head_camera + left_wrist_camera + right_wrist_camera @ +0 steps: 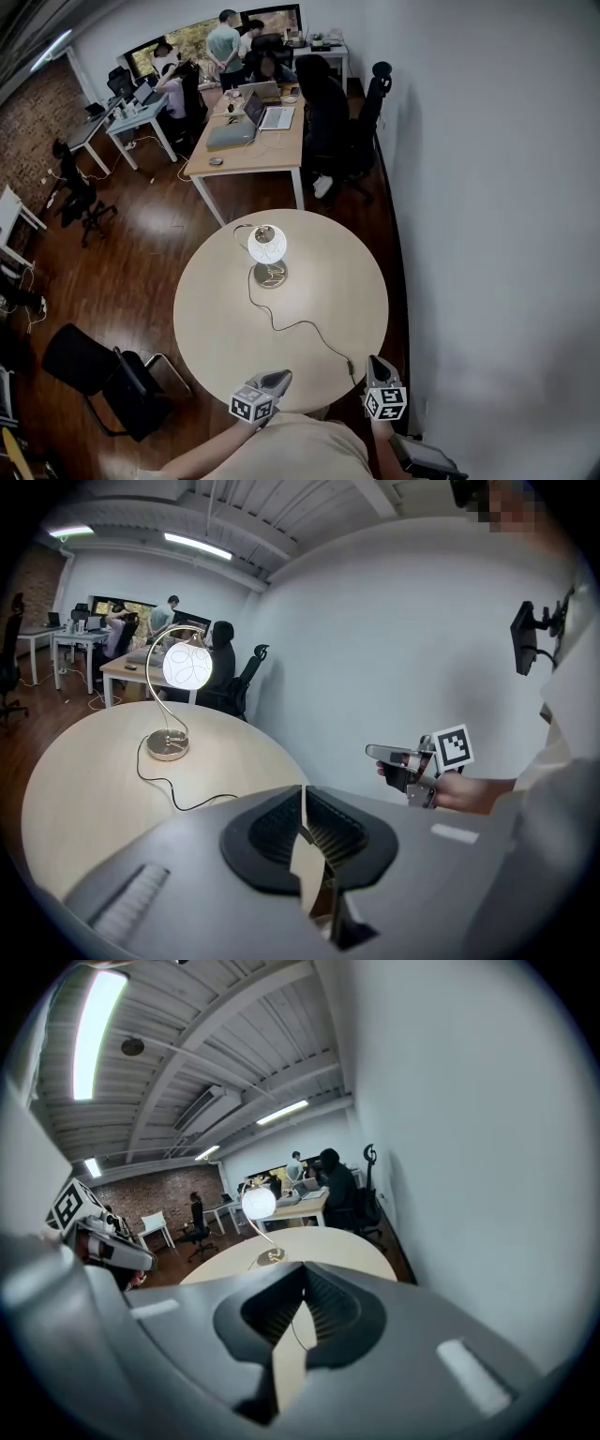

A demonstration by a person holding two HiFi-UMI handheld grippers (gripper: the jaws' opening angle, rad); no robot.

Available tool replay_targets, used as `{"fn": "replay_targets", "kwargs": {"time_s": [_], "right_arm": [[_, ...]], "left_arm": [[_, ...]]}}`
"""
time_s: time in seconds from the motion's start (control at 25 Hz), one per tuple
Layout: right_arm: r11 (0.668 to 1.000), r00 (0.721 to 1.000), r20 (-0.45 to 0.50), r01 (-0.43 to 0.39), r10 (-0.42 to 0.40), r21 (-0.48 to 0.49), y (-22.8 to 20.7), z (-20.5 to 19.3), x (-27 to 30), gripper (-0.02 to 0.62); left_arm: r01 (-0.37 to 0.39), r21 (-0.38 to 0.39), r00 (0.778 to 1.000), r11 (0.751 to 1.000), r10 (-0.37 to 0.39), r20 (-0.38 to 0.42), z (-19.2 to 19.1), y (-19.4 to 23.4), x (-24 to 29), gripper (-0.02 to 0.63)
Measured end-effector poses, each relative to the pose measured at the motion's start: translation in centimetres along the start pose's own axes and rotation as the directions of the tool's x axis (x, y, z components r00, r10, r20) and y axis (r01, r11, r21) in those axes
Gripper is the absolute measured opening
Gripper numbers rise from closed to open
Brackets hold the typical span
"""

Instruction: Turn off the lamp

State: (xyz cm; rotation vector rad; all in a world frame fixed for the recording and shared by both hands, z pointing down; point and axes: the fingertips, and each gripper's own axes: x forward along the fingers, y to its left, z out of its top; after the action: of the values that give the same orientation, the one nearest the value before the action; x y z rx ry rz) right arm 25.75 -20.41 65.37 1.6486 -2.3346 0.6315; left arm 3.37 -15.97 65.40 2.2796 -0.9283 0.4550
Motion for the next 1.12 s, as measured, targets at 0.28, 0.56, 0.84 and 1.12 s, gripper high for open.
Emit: {"fn": "replay_targets", "kwargs": {"time_s": [0.28, 0.56, 0.84, 1.12], "right_arm": [[0.999, 0.999, -0.047, -0.014, 0.012, -0.045, -1.1, -1.3, 0.8, 0.000], [0.994, 0.986, -0.167, -0.021, 0.002, -0.111, -1.4, -4.9, 2.7, 0.037], [0.988, 0.943, -0.332, -0.030, -0.023, -0.152, -0.8, -11.2, 4.8, 0.110], [0.968, 0.883, -0.464, -0.055, -0.068, -0.246, -0.7, -16.2, 6.8, 0.118]], "left_arm": [[-0.049, 0.000, 0.999, 0.999, 0.049, 0.022, -0.1, 0.2, -0.8, 0.000], [-0.073, -0.015, 0.997, 0.997, 0.073, 0.010, -0.9, 1.4, -1.3, 0.000], [-0.062, 0.003, 0.998, 0.998, 0.062, -0.034, -1.3, 1.9, -0.9, 0.000], [-0.056, 0.049, 0.996, 0.997, 0.059, -0.071, -0.6, 2.0, -0.1, 0.000]]}}
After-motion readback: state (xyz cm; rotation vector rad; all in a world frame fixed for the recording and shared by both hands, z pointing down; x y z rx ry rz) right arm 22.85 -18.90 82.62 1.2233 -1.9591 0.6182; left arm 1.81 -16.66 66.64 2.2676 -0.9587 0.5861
